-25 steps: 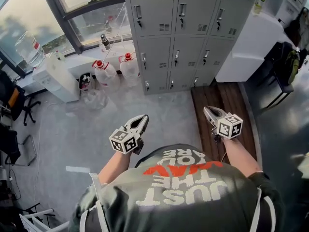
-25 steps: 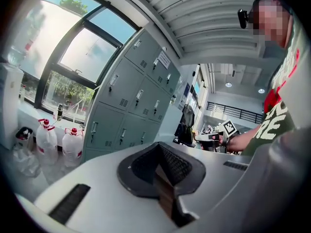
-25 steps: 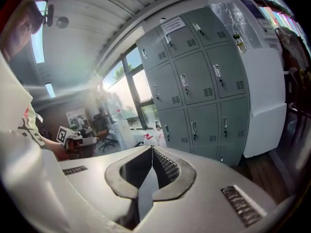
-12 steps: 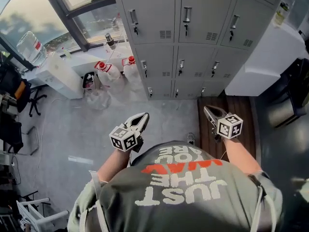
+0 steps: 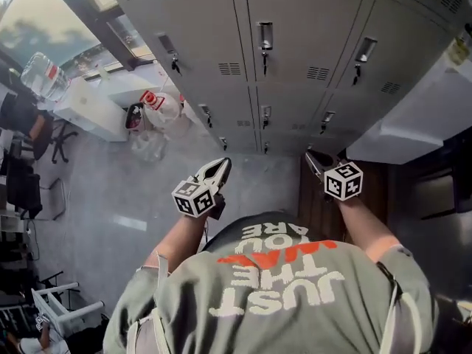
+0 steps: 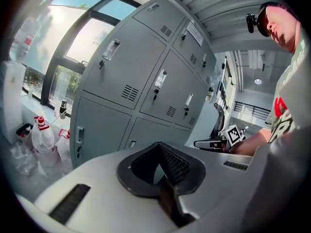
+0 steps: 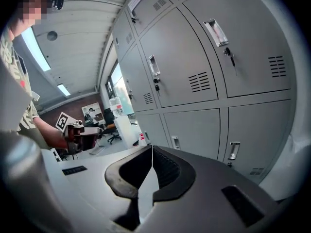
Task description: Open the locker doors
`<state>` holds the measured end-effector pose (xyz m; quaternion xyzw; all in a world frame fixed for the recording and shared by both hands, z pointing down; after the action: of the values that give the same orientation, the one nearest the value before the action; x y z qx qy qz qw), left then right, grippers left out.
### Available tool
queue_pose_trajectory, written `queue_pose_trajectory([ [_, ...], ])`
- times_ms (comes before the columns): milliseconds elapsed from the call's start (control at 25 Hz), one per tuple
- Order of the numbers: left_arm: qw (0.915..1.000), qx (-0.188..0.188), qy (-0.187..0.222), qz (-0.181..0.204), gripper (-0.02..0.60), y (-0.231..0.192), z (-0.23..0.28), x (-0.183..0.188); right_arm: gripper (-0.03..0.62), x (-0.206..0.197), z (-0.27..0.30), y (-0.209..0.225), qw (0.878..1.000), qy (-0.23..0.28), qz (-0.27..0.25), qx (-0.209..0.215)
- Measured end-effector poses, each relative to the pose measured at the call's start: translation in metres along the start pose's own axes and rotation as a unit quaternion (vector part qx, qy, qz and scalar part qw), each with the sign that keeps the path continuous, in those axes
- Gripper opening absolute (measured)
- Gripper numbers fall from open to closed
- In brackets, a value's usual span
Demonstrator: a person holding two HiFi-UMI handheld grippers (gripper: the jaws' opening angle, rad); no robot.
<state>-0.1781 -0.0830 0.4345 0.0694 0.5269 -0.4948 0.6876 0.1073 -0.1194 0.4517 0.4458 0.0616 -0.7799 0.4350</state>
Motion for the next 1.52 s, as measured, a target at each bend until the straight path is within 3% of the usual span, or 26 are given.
queue_pose_trajectory([
  [280,0.9975,-0.029,-0.059,0.026,0.008,-0.029,0.062,0.007,0.037,-0.008,0.043,0.048,0.998,-0.003,0.032,-0.052],
  [440,0.9899,-0.06,-0.118,0.051,0.008,-0.041,0.103,-0.008,0.038,-0.028,0.057,0.083,0.989,0.008,0.102,-0.11],
  [800,0.9763,-0.098,-0.17,0.091,0.008,-0.019,0.196,-0.019,0.038,-0.053,0.067,0.178,0.973,0.002,0.139,-0.187],
  [1160,0.9703,-0.111,-0.189,0.103,0.008,0.011,0.279,-0.03,0.044,-0.062,0.095,0.249,0.973,-0.024,0.104,-0.203],
  [1520,0.9671,-0.117,-0.202,0.102,0.008,0.023,0.346,-0.044,0.095,-0.061,0.121,0.295,0.977,-0.018,0.092,-0.191],
])
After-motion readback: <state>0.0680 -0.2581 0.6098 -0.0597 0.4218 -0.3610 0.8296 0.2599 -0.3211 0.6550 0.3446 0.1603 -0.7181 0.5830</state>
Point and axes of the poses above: the fingertips, and each gripper's own axes: z forward along the fingers, y to its right, x out of its top, the point moved 3 cm from there along -z, backward along the fingers, and after that the axes turned 13 degrees about -y, right-handed, at the moved point
